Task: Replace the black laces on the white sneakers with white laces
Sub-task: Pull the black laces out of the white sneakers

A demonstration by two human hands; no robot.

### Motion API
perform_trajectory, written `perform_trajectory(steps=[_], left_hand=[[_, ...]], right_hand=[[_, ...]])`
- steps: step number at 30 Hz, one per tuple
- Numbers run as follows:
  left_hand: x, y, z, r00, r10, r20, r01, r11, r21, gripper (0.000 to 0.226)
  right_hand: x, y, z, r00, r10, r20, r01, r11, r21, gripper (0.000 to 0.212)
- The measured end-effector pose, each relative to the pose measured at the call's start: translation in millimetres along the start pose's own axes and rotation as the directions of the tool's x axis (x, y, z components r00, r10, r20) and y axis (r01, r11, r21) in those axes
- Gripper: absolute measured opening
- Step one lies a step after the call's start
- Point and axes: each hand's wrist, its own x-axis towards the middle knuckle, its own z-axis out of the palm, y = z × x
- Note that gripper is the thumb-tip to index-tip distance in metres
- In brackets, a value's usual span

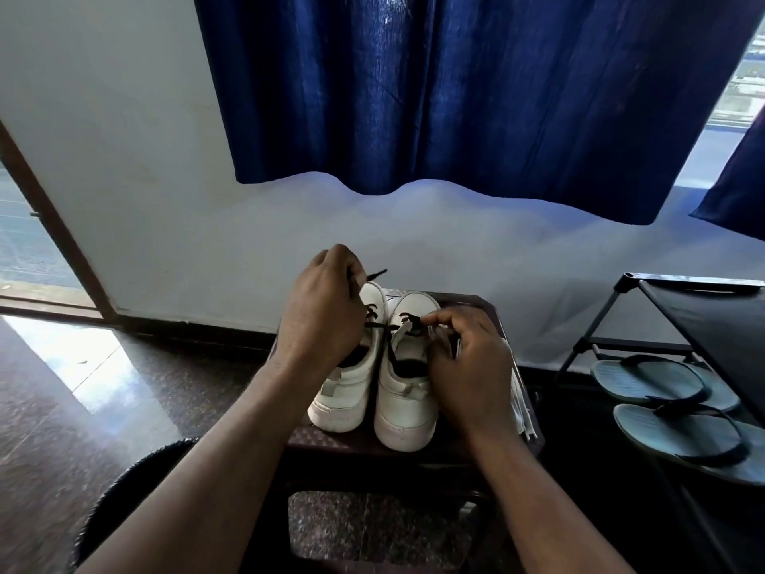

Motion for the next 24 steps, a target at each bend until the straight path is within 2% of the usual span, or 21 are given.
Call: perform_trajectory(steps=[3,6,10,14,16,20,22,24], left_hand=[[-4.1,-2.9,1.2,0.992,0.110,0.060,-0.117,0.983,0.143,0.020],[-12.3,0.8,3.4,0.984,0.172,0.053,-0.180,0.957,0.228,0.007],[-21.1,12.5,0.6,0.973,0.209,0.095,-0.229,0.910,0.346,0.020],[-24.4,17.8,0.7,0.961,0.102,0.257,-0.202,0.893,0.403,0.042],[-24.6,18.5,0.8,0.958,0.081,0.275,-0.194,0.890,0.412,0.045],[-18.5,16.6,-2.7,0.926,-0.011,0.376,-0.123,0.935,0.331,0.032],[-12.1,8.5,-6.0,0.911,0.007,0.413,-0.125,0.958,0.260,0.027],[-4.8,1.9,-7.7,0.899,0.017,0.438,-0.132,0.964,0.233,0.033]], right_hand=[[6.8,-3.5,-3.8,0.995,-0.022,0.099,0.025,0.999,-0.029,0.029],[13.8,-2.0,-5.7,0.979,-0.036,0.199,0.061,0.991,-0.120,0.023],[17.0,2.6,-1.1,0.973,-0.072,0.221,0.113,0.977,-0.178,0.012],[13.8,-0.2,5.5,0.994,0.031,0.105,-0.028,0.999,-0.033,0.013],[11.5,-2.0,10.0,0.994,0.090,0.059,-0.088,0.996,-0.031,0.010],[8.3,-4.2,13.3,0.994,0.085,0.073,-0.081,0.995,-0.065,0.008],[8.9,-5.3,11.7,0.993,0.075,0.092,-0.066,0.994,-0.092,0.008],[9.5,-7.6,9.4,0.991,0.069,0.112,-0.057,0.993,-0.107,0.008]])
